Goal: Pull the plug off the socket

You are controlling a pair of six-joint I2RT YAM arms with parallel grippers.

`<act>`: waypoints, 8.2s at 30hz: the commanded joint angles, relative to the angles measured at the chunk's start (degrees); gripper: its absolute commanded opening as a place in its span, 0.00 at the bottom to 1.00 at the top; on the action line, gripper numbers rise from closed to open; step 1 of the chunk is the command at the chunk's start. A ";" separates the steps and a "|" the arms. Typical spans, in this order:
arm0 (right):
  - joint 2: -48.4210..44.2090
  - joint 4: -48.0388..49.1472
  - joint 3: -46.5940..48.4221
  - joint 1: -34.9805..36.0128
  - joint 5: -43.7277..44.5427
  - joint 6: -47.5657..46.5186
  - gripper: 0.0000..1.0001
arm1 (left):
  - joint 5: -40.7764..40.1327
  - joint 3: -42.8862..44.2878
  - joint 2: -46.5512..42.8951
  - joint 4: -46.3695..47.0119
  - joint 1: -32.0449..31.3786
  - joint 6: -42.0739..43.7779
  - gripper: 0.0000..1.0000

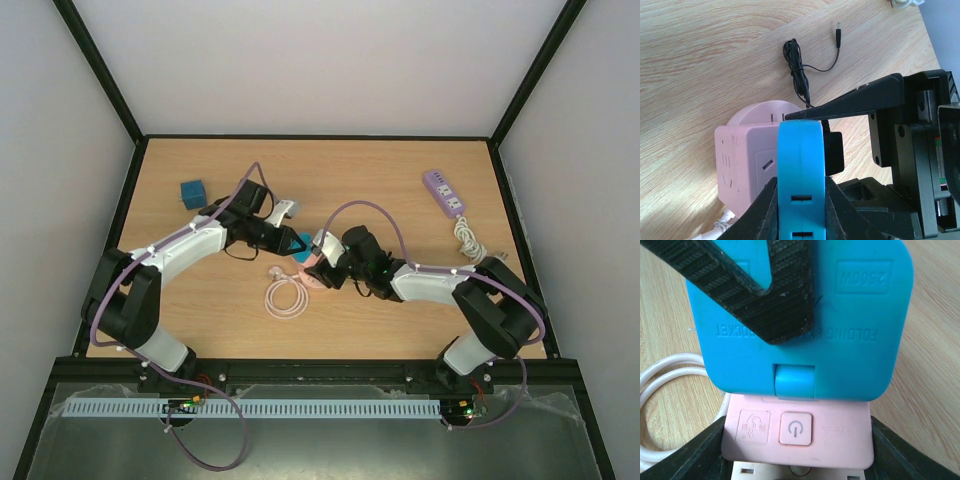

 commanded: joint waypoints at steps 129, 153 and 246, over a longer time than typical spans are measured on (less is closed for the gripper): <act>-11.25 -33.23 25.46 -5.22 -44.89 9.87 0.02 | 22.72 -4.07 -27.77 -13.12 7.91 27.45 0.31; -9.50 -22.85 26.45 -10.72 -46.75 30.14 0.92 | 30.12 -8.23 -27.78 13.70 22.19 -1.56 0.03; -2.14 12.92 32.07 -8.08 -48.13 60.71 0.85 | 19.35 -16.82 -27.27 18.73 14.63 -4.00 0.03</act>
